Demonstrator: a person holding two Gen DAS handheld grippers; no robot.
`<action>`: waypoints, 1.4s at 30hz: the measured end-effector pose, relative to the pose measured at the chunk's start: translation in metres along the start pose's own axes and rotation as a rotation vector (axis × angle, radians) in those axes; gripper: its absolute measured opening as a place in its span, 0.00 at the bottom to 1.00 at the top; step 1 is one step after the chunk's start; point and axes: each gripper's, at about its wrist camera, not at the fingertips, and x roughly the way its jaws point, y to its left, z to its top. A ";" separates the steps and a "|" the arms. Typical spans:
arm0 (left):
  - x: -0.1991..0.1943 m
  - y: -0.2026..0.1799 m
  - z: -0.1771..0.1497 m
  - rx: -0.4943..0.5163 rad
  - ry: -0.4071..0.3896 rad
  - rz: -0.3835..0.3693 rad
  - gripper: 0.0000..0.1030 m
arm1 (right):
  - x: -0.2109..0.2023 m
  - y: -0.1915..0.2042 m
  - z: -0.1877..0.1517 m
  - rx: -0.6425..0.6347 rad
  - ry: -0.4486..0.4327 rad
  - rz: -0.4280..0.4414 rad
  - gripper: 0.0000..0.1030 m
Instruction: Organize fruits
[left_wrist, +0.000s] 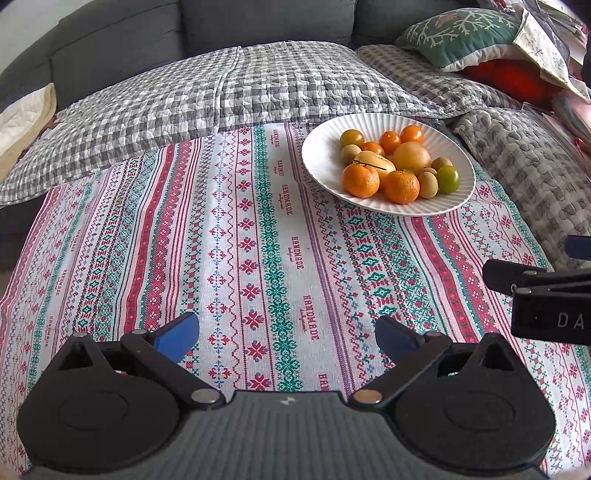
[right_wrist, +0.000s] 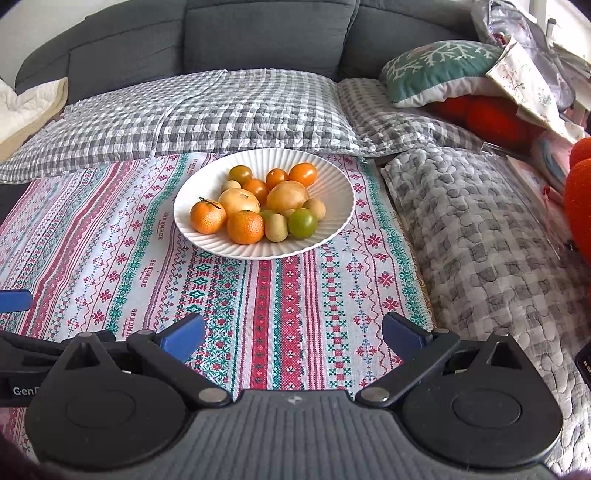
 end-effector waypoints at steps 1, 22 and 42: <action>0.000 0.000 0.000 0.000 -0.001 0.000 0.92 | 0.001 0.000 0.000 0.001 0.003 0.000 0.99; 0.000 -0.001 0.000 0.002 0.003 -0.002 0.92 | 0.006 -0.001 -0.003 0.010 0.032 0.001 0.99; 0.000 0.000 0.000 0.005 0.007 0.003 0.92 | 0.008 0.000 -0.004 -0.002 0.038 -0.002 0.99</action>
